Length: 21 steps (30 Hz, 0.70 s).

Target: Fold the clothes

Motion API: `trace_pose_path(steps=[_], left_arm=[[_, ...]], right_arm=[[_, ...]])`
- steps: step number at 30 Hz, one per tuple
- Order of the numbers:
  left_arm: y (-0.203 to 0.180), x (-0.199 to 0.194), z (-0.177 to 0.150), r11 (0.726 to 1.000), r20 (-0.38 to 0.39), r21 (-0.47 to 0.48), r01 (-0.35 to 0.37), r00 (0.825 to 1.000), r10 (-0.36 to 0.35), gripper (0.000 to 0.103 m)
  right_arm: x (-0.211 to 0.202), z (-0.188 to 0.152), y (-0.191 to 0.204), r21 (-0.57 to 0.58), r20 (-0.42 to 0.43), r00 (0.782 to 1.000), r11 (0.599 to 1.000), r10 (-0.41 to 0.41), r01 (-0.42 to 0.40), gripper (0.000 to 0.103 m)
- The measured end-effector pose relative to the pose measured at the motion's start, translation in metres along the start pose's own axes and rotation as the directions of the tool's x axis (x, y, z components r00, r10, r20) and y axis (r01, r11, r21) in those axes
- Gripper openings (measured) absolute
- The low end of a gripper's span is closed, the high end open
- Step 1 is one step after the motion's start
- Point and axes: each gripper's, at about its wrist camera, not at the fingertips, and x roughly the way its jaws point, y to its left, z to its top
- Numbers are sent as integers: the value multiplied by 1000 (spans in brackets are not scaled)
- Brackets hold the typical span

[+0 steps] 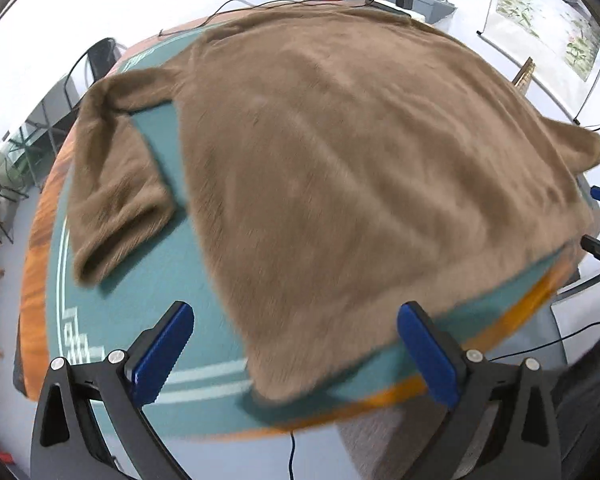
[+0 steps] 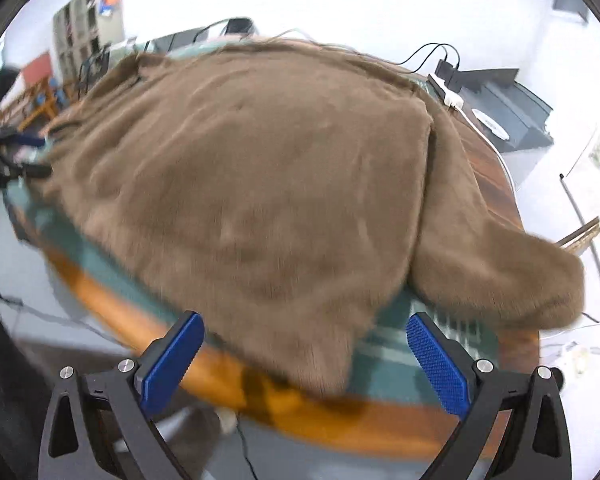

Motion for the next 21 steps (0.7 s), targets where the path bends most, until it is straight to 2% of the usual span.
trace_pose_path(steps=[4, 6, 11, 13, 16, 18, 19, 20, 21], left_arm=[[3, -2, -23, 1000, -24, -26, -11, 1000, 10, 102], [2, -2, -27, 999, -26, -34, -22, 999, 21, 102], [-1, 0, -22, 998, -7, -45, -43, 999, 43, 102], [-1, 3, -22, 997, -10, -50, -55, 998, 55, 102], [3, 4, -25, 994, -13, -75, -75, 997, 74, 102], [6, 12, -31, 990, -16, -115, -84, 996, 82, 102], [9, 13, -31, 987, -13, -144, -73, 997, 72, 102], [12, 13, -31, 983, -10, -173, -63, 998, 62, 102], [15, 14, -31, 978, -6, -202, -52, 999, 52, 102]], right_arm=[[5, -21, 2, 2, -58, 998, 1000, -22, 23, 103], [6, -22, -5, 26, -58, 998, 999, -30, 32, 103], [14, -12, -13, 94, -36, 992, 988, -123, 126, 103], [14, -6, -22, 158, -15, 986, 973, -167, 167, 103], [7, 2, -37, 259, 28, 984, 952, -176, 163, 103], [4, 6, -45, 310, 53, 983, 938, -177, 152, 96], [4, 8, -45, 307, 53, 983, 939, -178, 154, 83], [6, 9, -45, 299, 49, 984, 942, -173, 151, 65], [7, 10, -44, 292, 44, 985, 945, -167, 148, 56]])
